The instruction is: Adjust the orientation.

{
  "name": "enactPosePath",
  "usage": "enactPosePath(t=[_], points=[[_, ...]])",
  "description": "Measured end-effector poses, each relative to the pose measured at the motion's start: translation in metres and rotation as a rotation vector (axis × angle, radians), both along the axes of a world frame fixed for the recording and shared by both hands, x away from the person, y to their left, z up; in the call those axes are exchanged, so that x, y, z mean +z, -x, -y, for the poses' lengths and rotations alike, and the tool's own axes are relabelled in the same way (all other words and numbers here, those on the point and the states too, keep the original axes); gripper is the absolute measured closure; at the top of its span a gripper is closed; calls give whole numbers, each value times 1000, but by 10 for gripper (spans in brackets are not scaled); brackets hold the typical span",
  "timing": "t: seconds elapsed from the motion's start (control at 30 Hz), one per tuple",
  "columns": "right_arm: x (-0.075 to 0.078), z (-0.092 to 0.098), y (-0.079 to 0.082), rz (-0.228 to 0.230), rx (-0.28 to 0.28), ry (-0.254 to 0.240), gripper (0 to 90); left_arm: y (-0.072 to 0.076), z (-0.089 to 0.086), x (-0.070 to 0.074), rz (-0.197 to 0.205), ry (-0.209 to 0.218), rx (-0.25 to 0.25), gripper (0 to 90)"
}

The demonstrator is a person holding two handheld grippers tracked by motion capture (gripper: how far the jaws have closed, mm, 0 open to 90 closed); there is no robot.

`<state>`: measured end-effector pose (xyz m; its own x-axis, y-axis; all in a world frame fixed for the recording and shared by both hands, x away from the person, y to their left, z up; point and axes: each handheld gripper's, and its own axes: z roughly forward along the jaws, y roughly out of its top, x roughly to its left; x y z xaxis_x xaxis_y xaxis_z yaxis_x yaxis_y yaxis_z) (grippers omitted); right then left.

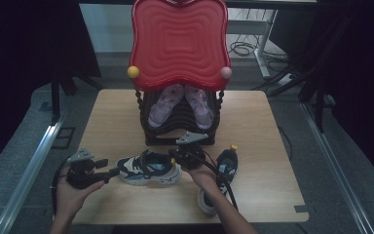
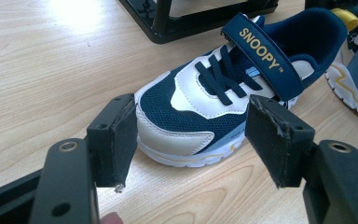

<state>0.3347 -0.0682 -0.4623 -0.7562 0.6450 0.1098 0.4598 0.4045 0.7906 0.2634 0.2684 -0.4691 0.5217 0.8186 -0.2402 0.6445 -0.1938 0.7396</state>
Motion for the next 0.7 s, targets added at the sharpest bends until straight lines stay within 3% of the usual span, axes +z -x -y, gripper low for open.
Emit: enactPosePath(t=[0.33, 0.5, 0.7], points=[[-1, -2, 16, -3, 61, 28, 898, 0, -3, 1, 1, 0, 6, 348], [-4, -5, 15, 0, 62, 79, 898, 1, -1, 1, 2, -2, -1, 348], [-5, -5, 16, -7, 69, 83, 898, 0, -1, 0, -3, -5, 0, 348]])
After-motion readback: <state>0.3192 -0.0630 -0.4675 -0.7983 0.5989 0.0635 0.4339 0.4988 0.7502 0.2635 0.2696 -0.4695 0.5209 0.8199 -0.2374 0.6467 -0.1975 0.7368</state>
